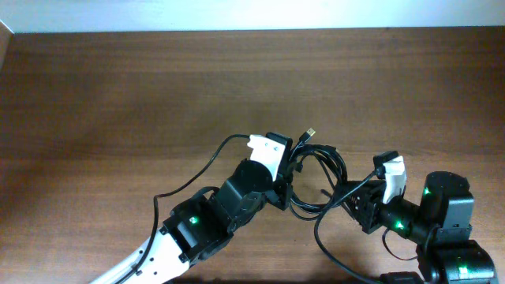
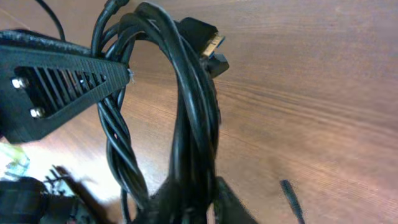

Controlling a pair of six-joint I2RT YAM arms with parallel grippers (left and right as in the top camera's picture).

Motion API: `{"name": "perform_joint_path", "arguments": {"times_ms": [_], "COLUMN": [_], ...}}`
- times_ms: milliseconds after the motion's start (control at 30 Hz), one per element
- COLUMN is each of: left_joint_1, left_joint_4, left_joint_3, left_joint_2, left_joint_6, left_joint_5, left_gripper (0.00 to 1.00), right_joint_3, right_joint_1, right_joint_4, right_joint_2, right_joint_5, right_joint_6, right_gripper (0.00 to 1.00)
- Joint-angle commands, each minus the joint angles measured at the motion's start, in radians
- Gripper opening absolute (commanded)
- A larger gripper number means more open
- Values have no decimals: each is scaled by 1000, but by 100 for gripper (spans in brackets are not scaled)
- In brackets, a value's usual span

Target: Untangle cables

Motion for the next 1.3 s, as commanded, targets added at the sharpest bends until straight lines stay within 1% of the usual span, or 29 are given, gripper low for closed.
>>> {"name": "perform_joint_path", "arguments": {"times_ms": [0,33,267,367,400,500,567,700,733,800,900,967,1000,1067,1267], "left_joint_1": [-3,-3,-3,-3,-3,-3,-3,-3,-3,-3,-3,-3,-3,-3,-3], "left_joint_4": [14,14,14,4,-6,-59,-90,-93,-103,-144,-226,-280,-295,-303,-309], "left_joint_3": [24,24,24,24,24,24,24,24,24,24,24,24,24,24,24], "left_joint_2": [-20,-20,-20,-20,-20,-20,-20,-20,-20,-20,-20,-20,-20,-20,-20], "left_joint_6": [-19,-19,-20,-26,-52,-200,-277,-341,-383,-500,-724,-872,-914,-937,-937], "left_joint_5": [14,14,9,-42,-65,-160,-214,-224,-244,-283,-340,-362,-363,-363,-369], "left_gripper": [0,0,0,0,0,0,0,0,0,0,0,0,0,0,0], "right_joint_3": [-3,-3,-3,-3,-3,-3,-3,-3,-3,-3,-3,-3,-3,-3,-3], "right_joint_1": [-3,-3,-3,-3,-3,-3,-3,-3,-3,-3,-3,-3,-3,-3,-3], "right_joint_4": [3,3,3,5,11,22,22,27,37,55,64,63,60,52,-17], "right_joint_2": [-5,-5,-5,-5,-5,-5,-5,-5,-5,-5,-5,-5,-5,-5,-5], "right_joint_5": [-16,-16,-17,-17,-18,-18,-18,-17,-17,-17,-12,41,68,108,282], "right_joint_6": [-11,-11,-11,7,21,42,42,52,76,108,147,201,227,270,399], "right_gripper": [8,4,4,4,4,4,4,4,4,4,4,4,4,4,4]}}
